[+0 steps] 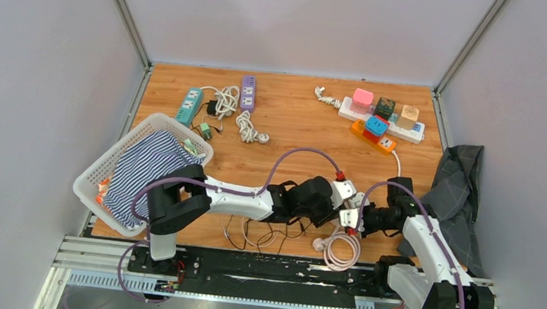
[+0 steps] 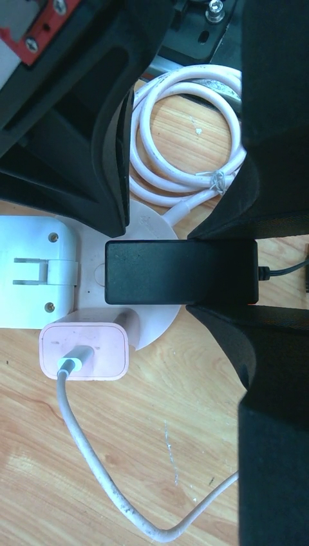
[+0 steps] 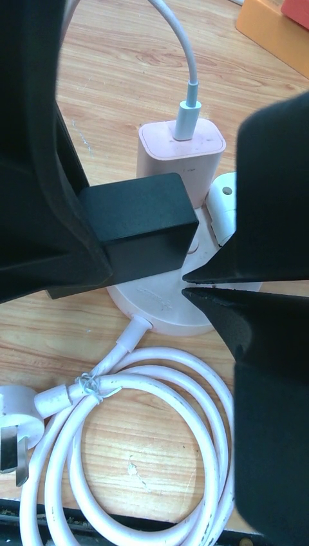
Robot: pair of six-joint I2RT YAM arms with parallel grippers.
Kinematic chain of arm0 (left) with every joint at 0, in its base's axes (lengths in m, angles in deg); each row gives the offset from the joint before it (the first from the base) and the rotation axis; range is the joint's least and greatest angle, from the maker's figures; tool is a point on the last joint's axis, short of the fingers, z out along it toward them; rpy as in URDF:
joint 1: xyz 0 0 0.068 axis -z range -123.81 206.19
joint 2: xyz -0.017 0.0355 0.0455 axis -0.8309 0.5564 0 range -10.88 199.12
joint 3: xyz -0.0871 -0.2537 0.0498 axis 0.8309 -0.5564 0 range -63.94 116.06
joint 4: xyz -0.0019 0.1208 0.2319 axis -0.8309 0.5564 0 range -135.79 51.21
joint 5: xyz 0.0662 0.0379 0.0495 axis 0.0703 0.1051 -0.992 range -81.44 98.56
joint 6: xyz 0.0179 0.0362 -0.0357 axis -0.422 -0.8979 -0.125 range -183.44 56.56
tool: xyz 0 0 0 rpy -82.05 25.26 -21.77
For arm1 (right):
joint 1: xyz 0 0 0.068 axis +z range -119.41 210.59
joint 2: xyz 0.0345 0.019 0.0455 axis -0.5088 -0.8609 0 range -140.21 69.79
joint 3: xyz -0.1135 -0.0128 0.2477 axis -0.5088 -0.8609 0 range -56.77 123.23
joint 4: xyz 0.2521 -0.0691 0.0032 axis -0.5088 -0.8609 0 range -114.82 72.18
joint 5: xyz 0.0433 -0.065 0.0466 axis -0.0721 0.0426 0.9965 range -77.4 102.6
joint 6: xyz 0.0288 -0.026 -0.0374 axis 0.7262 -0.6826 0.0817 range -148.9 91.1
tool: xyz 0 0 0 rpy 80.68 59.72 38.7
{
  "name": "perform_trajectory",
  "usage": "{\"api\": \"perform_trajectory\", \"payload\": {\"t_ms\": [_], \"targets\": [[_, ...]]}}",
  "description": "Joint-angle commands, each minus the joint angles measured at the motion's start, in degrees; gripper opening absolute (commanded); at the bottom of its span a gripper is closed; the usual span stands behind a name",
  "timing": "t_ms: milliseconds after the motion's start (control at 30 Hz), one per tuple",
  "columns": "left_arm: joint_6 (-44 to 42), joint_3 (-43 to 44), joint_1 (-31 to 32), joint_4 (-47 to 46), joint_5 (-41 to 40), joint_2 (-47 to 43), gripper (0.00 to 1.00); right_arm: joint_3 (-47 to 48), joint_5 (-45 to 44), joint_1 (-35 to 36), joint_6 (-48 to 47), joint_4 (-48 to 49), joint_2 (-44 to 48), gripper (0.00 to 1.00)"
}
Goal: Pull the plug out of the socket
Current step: Remove the plug from the socket.
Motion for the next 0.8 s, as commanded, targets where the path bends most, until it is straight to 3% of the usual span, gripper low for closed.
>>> {"api": "perform_trajectory", "payload": {"t_ms": [0,100,300,633,700,767], "targets": [[4.5,0.2,0.7,-6.0,6.7,-1.2,0.0,-1.1,-4.9,0.9,0.7,-4.0,-1.4,0.09],[6.3,0.3,0.6,-6.9,6.3,-1.2,0.0,-1.2,-5.0,0.9,0.7,-4.1,-1.5,0.09],[-5.8,-2.1,2.5,-6.9,-4.4,-2.9,0.0,-1.2,-5.1,0.8,0.7,-4.1,-1.8,0.09],[11.4,0.5,0.2,-8.8,10.2,-2.4,0.0,-1.2,-5.8,0.9,0.9,-4.0,-2.5,0.1],[11.1,1.1,0.4,-8.7,11.0,-2.9,0.0,-1.1,-5.8,0.9,1.0,-4.0,-2.7,0.1],[6.6,0.4,1.3,-8.6,5.9,-4.3,0.0,-1.0,-5.9,0.9,1.1,-3.9,-2.7,0.1]]}}
